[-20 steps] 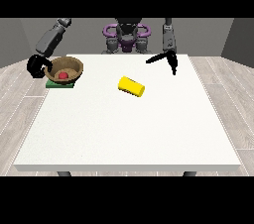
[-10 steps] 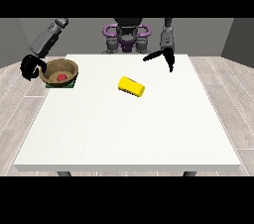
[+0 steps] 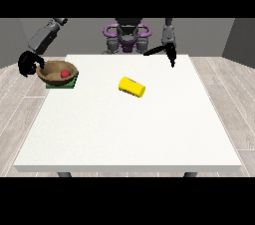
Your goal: Pick the cup and pour the ball into the bowl, then pick the bowl and place it on the pad
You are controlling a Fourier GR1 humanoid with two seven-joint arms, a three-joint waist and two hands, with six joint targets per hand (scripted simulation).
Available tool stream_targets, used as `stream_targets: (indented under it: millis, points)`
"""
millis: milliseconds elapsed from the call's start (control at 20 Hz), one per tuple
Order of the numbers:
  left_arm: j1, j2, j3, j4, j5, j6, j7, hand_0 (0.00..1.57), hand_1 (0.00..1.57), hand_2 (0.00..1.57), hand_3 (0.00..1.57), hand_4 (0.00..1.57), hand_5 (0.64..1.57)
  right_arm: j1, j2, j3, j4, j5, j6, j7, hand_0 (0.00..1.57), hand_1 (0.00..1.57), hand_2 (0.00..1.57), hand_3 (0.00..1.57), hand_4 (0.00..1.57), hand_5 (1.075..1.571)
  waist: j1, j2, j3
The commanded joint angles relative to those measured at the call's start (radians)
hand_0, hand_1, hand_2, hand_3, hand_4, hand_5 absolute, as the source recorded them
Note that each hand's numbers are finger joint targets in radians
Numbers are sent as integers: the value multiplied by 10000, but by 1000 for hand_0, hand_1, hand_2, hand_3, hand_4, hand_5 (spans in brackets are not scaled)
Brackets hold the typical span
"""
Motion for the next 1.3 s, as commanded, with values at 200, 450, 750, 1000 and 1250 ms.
stream_targets:
  millis: [200, 450, 750, 1000, 1250]
  points:
    - [52, -127, -216, -619, -137, 36, 507, 0, 0, 0, 0, 0, 1565, 244, 376, 751, -94, 838, -509, -538, 1571, 1571, 1571, 1114, 686, 1565, 107, 68, 6]
    - [-31, -53, -236, -1202, -134, 0, 543, 0, 0, 0, 0, 0, 1565, -26, -754, 604, 188, 981, -1193, -41, 1103, 1103, 1045, 872, 0, 1539, 101, 635, 13]
    - [865, 32, -312, -2001, 29, -232, 372, 0, 0, 0, 0, 0, 1565, -71, -1356, 545, 309, 1094, -1369, -55, 0, 0, 405, 238, 0, 1487, 178, 680, 7]
    - [691, -13, -232, -1814, -116, -97, 738, 0, 0, 0, 0, 0, 1568, -406, -1264, 647, 196, 1123, -1299, 421, 0, 0, 326, 275, 0, 1492, -36, 206, 2]
    - [1108, -13, -158, -1667, 60, -260, 934, 0, 0, 0, 0, 0, 1569, -659, -2286, 330, 134, 707, 282, 931, 0, 0, 269, 257, 0, 1501, -360, -304, -3]
